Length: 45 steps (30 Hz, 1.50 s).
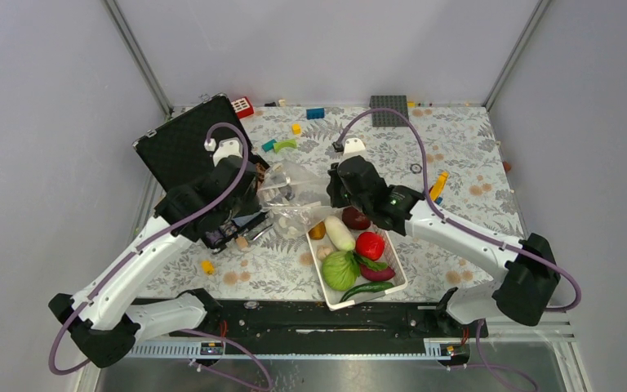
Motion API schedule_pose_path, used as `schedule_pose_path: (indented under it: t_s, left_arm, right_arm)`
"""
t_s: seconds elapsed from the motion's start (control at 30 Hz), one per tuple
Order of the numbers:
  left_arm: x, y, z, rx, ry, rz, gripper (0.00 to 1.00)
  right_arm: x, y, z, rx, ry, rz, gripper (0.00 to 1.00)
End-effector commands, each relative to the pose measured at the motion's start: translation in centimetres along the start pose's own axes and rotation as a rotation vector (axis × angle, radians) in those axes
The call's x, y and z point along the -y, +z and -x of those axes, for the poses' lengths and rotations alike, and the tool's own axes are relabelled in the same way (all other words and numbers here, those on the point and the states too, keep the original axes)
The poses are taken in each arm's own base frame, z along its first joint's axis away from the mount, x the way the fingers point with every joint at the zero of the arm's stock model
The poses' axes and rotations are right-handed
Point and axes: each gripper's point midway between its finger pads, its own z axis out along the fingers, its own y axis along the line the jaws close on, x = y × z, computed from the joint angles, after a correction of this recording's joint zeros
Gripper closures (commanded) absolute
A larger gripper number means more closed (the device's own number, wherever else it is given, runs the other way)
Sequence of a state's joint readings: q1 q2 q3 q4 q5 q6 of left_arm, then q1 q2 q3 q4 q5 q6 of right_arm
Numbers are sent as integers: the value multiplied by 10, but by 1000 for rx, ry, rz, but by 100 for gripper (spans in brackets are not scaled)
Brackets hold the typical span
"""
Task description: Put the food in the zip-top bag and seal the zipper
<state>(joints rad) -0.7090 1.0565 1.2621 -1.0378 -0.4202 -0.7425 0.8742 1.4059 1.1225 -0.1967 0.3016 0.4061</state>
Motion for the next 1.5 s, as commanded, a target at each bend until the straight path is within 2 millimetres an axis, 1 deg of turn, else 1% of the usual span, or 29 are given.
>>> schedule_pose_path:
  t_s: [0.0,0.07,0.1,0.13,0.2,0.27,0.3,0.37,0.43,0.5,0.57,0.77,0.9,0.97,1.07,1.13,1.17,1.23,1.27,1.3,1.37,1.43,1.47]
  left_arm:
    - [-26,8,2,19,49,123,72]
    - [-1,19,-5,2,35,4,67]
    - [12,23,-7,-3,27,-61,59]
    - [24,26,-9,-5,14,-116,52]
    - [38,32,-14,-15,-10,-185,52]
    - [45,37,-16,-18,-51,-207,50]
    - [46,41,-18,-23,-73,-207,45]
    - [51,45,-21,-33,-104,-218,42]
    - [59,49,-23,-43,-136,-245,36]
    - [69,51,-26,-50,-168,-294,36]
    - [77,51,-26,-51,-204,-336,30]
    - [97,53,-23,-47,-262,-428,30]
    - [103,64,-36,-102,-244,-416,27]
    - [106,70,-45,-127,-225,-398,27]
    - [107,76,-53,-137,-184,-347,27]
    - [104,77,-54,-124,-147,-294,30]
    - [104,76,-53,-113,-126,-267,32]
    - [101,72,-46,-68,-85,-203,39]
    - [99,71,-44,-52,-64,-177,45]
    - [98,69,-42,-39,-40,-156,53]
    - [89,65,-35,-19,4,-89,67]
    - [75,56,-31,-21,58,-24,76]
    - [64,51,-30,-21,83,18,79]
  right_arm:
    - [20,-8,3,-2,32,-39,100]
    - [14,-8,2,-6,42,-29,100]
    - [10,-9,2,-7,57,-18,100]
    - [7,-9,1,-8,77,-16,100]
    - [2,-8,-2,-9,118,-21,100]
    - [0,-7,-5,-2,154,-36,100]
    - [-1,-7,-6,4,177,-42,100]
    - [-2,-6,-6,16,203,-62,100]
    - [-4,-4,-7,16,205,-75,100]
    - [-6,-2,-10,6,199,-85,100]
    - [-7,0,-12,-2,201,-90,100]
    - [-11,-1,-12,10,213,-83,100]
    - [-16,-4,-8,27,230,-57,100]
    - [-18,-4,-7,31,235,-50,100]
    - [-21,-5,-5,33,239,-40,100]
    - [-22,-5,-5,31,240,-36,100]
    - [-23,-5,-4,31,239,-31,100]
    - [-26,-7,-4,28,236,-15,100]
    - [-27,-7,-4,29,237,-4,100]
    - [-28,-8,-4,29,237,3,100]
    - [-25,-10,-5,27,221,-9,100]
    - [-12,-12,-5,31,184,-71,100]
    - [-4,-13,-5,31,165,-104,100]
